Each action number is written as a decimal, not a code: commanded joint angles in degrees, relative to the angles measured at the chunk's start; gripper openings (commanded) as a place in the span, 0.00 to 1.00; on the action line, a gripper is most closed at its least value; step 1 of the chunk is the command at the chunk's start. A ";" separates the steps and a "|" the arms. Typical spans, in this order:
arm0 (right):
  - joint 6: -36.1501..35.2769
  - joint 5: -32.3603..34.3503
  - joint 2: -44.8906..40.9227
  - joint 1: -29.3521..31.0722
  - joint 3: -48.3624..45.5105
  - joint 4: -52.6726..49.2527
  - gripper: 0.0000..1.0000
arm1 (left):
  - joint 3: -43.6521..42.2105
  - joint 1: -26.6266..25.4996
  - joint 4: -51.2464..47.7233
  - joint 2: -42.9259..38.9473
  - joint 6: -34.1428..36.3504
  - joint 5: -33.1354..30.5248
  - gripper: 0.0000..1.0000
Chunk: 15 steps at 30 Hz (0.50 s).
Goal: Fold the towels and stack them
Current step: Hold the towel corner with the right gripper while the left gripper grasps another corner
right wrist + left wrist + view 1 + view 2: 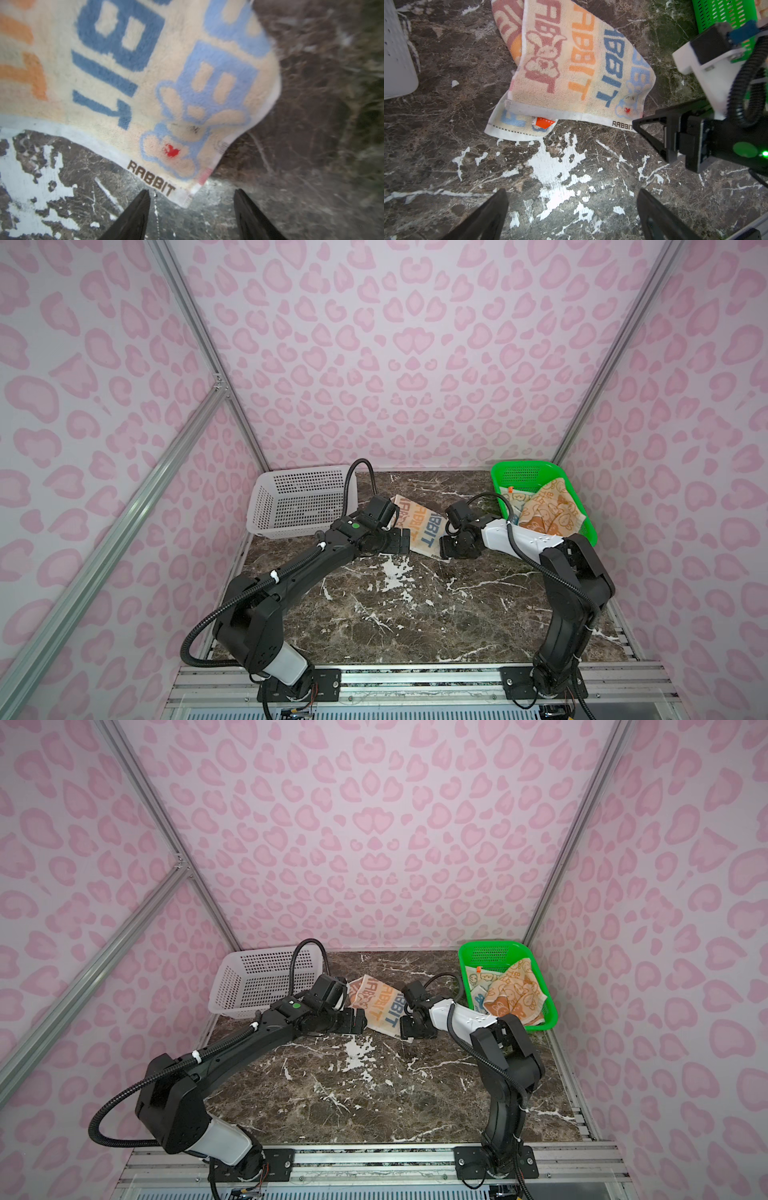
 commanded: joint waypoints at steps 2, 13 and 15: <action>-0.04 1.00 2.79 1.07 1.04 -0.60 0.65 | 0.25 0.21 -0.69 -0.70 0.76 -0.49 0.98; 0.69 5.57 6.29 2.40 2.63 -5.78 0.32 | -0.84 0.74 -0.63 -0.84 0.28 -0.70 0.98; 0.51 6.16 6.01 2.36 1.73 -6.24 0.25 | -1.09 0.83 -0.63 -0.81 0.19 -0.70 0.98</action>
